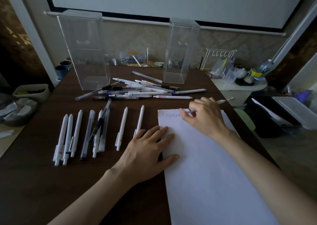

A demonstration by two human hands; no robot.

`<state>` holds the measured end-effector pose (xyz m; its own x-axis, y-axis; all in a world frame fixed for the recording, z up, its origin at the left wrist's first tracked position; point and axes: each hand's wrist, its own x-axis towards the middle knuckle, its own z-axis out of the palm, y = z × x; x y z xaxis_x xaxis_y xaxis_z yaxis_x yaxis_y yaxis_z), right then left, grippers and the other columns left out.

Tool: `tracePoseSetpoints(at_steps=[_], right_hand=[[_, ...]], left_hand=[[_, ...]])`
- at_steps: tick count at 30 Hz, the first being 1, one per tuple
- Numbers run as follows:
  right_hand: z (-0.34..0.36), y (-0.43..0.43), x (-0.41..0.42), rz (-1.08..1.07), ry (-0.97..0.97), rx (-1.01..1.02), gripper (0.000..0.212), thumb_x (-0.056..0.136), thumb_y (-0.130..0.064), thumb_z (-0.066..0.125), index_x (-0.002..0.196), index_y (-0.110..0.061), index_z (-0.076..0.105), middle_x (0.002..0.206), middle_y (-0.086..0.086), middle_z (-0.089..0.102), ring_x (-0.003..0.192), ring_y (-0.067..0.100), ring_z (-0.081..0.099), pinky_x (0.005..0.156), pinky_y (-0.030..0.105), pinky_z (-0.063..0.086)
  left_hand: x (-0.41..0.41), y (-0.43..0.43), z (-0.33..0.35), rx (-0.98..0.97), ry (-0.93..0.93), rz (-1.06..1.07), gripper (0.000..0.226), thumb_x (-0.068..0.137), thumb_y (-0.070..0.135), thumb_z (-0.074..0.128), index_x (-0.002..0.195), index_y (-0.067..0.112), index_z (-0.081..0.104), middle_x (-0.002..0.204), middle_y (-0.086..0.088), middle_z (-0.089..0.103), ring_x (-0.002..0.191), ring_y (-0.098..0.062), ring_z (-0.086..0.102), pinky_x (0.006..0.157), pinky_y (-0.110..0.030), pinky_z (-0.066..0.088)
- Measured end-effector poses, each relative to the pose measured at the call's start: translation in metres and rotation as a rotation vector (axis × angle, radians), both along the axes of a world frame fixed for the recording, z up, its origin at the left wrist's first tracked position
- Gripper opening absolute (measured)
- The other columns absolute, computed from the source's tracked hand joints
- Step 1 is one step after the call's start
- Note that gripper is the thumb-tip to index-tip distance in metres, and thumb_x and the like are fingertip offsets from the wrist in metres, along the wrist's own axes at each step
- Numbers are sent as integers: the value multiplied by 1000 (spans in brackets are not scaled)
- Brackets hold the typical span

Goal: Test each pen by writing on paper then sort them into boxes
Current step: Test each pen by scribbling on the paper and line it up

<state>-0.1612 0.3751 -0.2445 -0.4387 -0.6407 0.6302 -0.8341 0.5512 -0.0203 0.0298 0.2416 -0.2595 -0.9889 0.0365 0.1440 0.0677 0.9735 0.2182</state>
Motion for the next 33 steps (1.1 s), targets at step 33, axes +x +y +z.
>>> tracePoseSetpoints(at_steps=[33], right_hand=[[-6, 25, -15, 59, -984, -449, 10, 78, -30, 66, 75, -29, 57, 65, -8, 60, 64, 6, 54, 62, 31, 44]], left_hand=[[-69, 40, 3, 54, 36, -141, 61, 88, 64, 24, 133, 29, 46, 142, -8, 40, 131, -27, 33, 108, -42, 25]])
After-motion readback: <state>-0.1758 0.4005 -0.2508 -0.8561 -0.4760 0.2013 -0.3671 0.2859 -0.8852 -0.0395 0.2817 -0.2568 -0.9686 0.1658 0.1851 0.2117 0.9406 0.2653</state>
